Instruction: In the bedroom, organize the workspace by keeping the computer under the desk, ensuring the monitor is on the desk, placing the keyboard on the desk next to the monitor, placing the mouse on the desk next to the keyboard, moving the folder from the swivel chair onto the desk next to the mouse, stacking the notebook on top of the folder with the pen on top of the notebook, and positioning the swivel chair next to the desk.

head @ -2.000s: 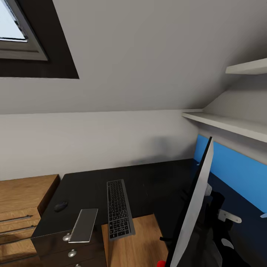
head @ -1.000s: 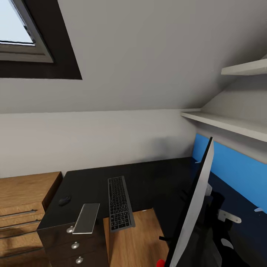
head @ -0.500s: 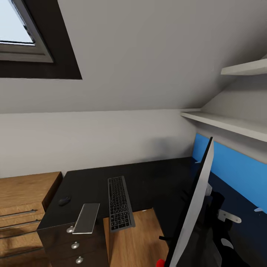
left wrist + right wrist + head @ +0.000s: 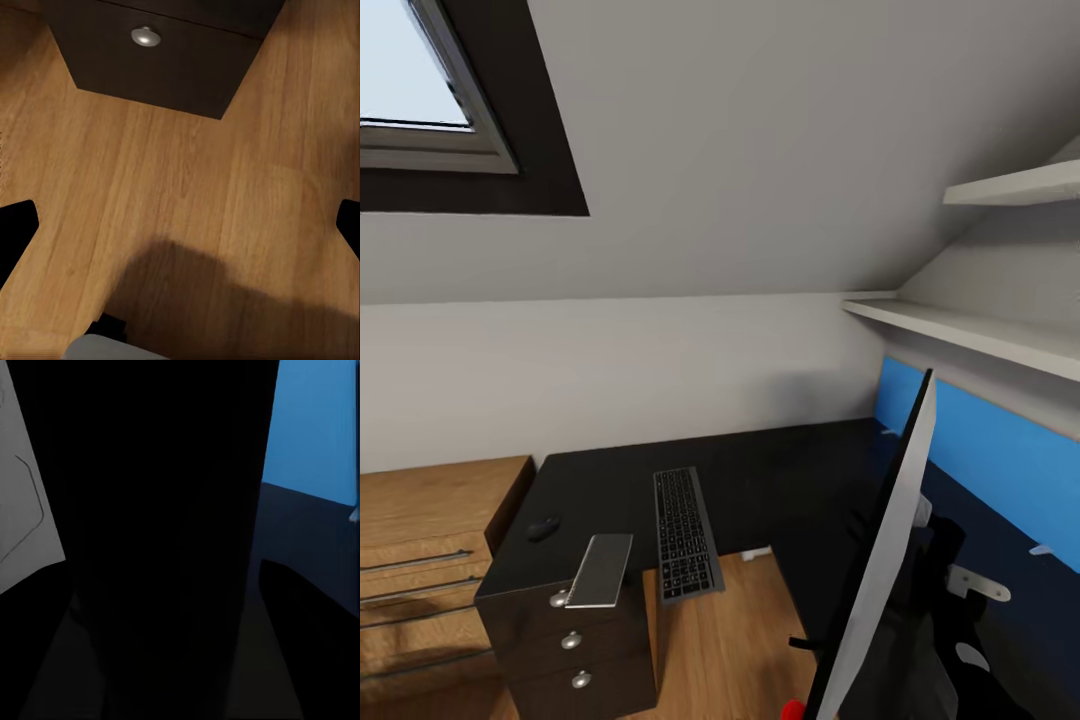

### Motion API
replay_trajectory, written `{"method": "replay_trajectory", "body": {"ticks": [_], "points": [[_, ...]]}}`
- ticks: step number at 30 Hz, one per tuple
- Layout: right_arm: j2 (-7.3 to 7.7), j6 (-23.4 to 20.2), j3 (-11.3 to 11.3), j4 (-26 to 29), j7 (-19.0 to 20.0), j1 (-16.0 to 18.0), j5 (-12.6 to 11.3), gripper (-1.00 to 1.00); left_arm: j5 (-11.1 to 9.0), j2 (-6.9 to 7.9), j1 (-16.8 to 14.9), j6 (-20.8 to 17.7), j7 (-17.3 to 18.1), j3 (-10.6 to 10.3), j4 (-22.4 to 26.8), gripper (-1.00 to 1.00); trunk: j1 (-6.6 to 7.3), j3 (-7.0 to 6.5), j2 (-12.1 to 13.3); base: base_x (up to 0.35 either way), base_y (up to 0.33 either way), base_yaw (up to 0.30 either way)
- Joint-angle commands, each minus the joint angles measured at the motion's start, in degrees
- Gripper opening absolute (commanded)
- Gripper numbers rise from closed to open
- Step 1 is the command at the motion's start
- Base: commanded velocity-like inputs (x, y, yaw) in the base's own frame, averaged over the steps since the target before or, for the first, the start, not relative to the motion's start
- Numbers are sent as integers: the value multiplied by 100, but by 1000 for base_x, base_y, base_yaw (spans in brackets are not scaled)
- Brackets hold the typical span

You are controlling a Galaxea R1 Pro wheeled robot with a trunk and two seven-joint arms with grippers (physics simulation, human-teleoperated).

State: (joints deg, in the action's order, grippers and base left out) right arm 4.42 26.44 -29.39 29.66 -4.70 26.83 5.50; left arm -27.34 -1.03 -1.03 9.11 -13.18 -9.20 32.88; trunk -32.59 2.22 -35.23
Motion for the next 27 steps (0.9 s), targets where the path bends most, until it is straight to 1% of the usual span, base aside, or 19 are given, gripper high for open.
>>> {"method": "replay_trajectory", "body": {"ticks": [1, 12, 20, 27], "points": [[-3, 10, -24, 5, -23, 13, 100, -100, -61, 6, -5, 32, -44, -47, -1, 100, 0, 9, -12, -120, 0, 0], [-3, 10, -30, 5, -23, 11, 98, -100, -61, 6, -5, 33, -44, -47, -1, 100, 0, 9, -12, -150, 0, 0], [-3, 10, -32, 5, -23, 14, 94, -100, -61, 6, -3, 37, -44, -47, -1, 100, 0, 9, -12, -56, 0, 0], [-2, 8, -32, 5, -23, 11, 93, -100, -61, 6, -6, 32, -44, -47, -1, 100, 0, 9, -12, -288, 0, 0]]}}
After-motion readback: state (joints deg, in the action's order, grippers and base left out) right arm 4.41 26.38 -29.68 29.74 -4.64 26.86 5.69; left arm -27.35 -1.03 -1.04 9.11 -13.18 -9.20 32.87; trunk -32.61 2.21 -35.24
